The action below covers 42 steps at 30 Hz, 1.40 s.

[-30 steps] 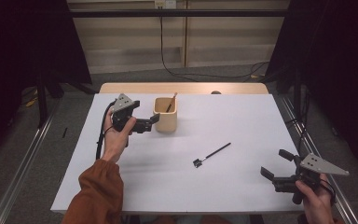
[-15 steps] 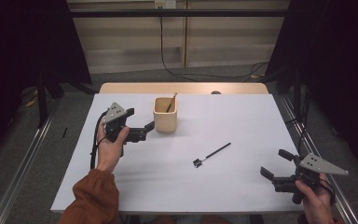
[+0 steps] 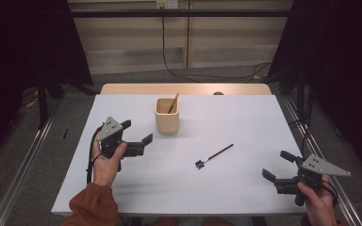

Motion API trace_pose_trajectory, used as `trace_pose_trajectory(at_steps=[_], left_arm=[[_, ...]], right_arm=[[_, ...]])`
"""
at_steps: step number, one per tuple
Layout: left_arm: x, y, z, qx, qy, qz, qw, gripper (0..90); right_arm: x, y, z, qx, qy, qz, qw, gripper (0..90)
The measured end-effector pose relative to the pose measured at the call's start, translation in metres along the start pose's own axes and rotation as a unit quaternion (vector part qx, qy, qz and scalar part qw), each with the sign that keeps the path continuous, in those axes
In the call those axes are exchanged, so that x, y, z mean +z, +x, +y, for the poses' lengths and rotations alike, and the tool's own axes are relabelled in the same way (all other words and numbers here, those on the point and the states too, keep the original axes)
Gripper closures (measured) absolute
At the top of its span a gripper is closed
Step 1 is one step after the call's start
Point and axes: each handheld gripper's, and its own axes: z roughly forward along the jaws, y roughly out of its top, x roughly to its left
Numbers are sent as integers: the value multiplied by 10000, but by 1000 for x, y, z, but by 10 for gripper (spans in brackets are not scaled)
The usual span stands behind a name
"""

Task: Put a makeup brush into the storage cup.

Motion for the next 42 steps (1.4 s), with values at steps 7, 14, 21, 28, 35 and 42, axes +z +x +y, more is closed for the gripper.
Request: trace_pose_trajectory(at_steps=[7,14,21,28,35,42], left_arm=[[-12,-6,-8,7,100,18,9999,20],[-24,-15,-23,9,133,50,9999,24],[-34,-27,-35,-36,42,120,9999,19],[-47,-33,-44,92,-43,230,9997,23],[-51,-27,-48,-140,-162,398,9990,19],[-46,-28,-49,-151,-148,253,9995,21]], right_arm=[[-1,-1,0,3,-11,-26,10000,0],[1,0,0,53,-62,-32,10000,0],[5,0,0,72,-29,-28,10000,0],[3,1,0,43,-55,-59,10000,0],[0,0,-1,34,-56,-73,10000,0],[4,0,1,56,-61,-100,9999,0]])
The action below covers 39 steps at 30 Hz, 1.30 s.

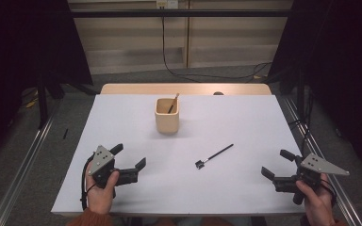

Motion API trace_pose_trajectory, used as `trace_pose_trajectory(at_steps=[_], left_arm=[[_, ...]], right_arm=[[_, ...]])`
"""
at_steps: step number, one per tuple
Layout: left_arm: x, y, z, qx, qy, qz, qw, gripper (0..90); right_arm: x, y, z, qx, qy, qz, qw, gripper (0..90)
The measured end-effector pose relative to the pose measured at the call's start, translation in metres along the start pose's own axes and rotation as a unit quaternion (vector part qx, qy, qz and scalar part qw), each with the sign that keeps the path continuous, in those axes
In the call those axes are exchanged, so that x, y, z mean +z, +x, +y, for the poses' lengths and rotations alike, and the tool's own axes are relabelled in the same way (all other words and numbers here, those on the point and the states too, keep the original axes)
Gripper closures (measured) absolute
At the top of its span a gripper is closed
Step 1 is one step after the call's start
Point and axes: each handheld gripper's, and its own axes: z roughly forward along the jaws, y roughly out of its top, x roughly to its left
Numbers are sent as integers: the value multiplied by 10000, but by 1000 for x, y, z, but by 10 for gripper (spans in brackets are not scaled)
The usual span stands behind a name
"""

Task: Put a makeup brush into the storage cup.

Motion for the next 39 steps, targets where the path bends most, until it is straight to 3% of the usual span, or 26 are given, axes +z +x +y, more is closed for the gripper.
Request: trace_pose_trajectory(at_steps=[3,5,13,17,26,31,39], left_arm=[[-3,0,-1,-100,-62,7,9999,20],[-7,0,-1,-155,-109,15,9998,20],[-13,-5,-1,-50,-106,112,9999,19],[-17,-4,-1,-3,-125,187,9997,19],[-16,-6,-1,25,-142,-5,9999,19],[-15,-6,-1,55,-127,-22,9999,19],[-13,-5,-1,-73,-153,-87,9998,19]], right_arm=[[0,4,2,-1,31,231,9997,2],[1,5,3,-51,-35,209,9998,1],[3,8,12,-84,-215,402,9989,0],[15,9,24,-120,-321,491,9982,0],[50,6,47,-236,-245,474,9983,0],[58,2,57,-263,-373,457,9979,0],[78,-1,70,-358,-427,515,9971,0]])
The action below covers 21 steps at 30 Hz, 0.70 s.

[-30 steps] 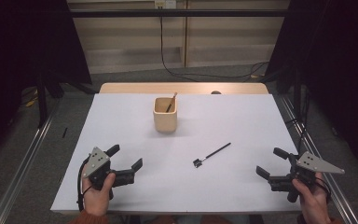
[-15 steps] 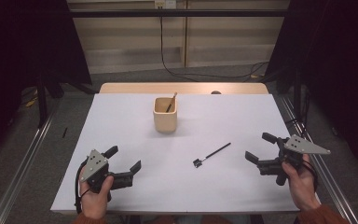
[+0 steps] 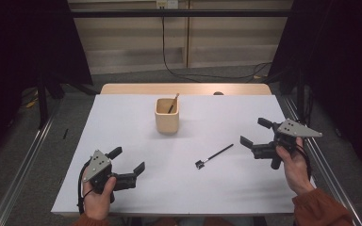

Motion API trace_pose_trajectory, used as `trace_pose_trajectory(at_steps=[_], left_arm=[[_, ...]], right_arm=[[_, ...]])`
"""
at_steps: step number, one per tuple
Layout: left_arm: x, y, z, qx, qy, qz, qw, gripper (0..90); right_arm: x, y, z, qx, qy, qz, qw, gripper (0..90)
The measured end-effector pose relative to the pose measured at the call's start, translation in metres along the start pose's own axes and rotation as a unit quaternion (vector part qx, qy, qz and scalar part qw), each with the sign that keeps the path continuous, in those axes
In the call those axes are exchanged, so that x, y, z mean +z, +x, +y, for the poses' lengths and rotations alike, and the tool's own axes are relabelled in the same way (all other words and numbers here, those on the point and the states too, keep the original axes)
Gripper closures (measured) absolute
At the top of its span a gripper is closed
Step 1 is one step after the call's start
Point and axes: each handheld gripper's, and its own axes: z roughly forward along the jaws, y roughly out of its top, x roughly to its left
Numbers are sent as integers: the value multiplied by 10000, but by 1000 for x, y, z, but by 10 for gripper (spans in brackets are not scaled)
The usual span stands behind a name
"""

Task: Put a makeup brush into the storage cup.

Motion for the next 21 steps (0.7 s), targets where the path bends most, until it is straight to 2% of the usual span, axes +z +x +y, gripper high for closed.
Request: trace_pose_trajectory(at_steps=[4,7,12,15,18,21], left_arm=[[0,0,0,16,1,9,10000,19],[-2,-1,2,-68,-3,-23,10000,19],[-4,-2,3,-5,-43,-36,10000,19],[-4,0,2,-25,-53,5,10000,19],[-5,2,3,-2,-58,14,10000,19],[-5,2,3,1,-69,25,10000,19]], right_arm=[[8,-1,7,43,125,41,9999,0],[14,-2,13,16,173,85,9998,0],[26,-2,20,-82,237,154,9996,0],[36,-2,23,14,290,335,9990,0],[44,-4,28,92,471,473,9977,0],[50,-6,32,109,508,496,9974,0]])
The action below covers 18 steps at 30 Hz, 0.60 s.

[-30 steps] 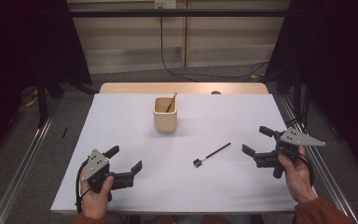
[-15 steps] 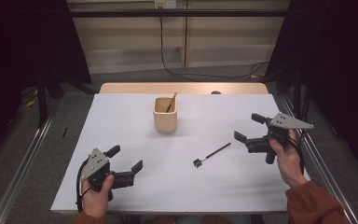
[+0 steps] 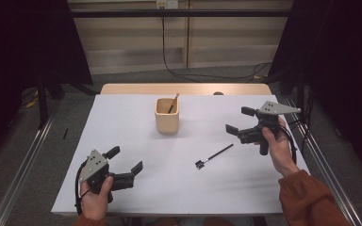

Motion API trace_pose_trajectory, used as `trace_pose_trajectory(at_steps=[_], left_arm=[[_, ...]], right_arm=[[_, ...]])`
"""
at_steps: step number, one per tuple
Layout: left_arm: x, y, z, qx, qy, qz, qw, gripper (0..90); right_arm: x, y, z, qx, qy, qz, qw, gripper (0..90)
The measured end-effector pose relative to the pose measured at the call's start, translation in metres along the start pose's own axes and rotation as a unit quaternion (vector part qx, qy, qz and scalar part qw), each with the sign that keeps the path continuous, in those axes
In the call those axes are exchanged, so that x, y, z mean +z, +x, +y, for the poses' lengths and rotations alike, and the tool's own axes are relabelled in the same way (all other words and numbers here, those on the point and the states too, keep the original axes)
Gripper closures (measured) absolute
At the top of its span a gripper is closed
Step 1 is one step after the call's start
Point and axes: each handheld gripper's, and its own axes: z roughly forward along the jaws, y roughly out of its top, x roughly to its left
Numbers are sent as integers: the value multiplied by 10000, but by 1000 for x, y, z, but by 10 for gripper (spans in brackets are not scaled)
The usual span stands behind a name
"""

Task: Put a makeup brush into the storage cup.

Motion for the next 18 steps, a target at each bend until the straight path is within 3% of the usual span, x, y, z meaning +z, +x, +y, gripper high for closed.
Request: trace_pose_trajectory(at_steps=[5,11,13,18], left_arm=[[-1,2,0,-10,-25,64,10000,19],[-1,4,0,-6,-24,102,9999,19],[0,5,0,12,13,136,9999,19],[0,7,-1,-34,14,115,9999,19]], right_arm=[[8,-5,4,-68,30,34,10000,0],[17,-14,6,-210,-160,-261,9993,0],[20,-17,8,-142,36,-173,9997,0],[28,-18,18,-329,532,-69,9980,0]])
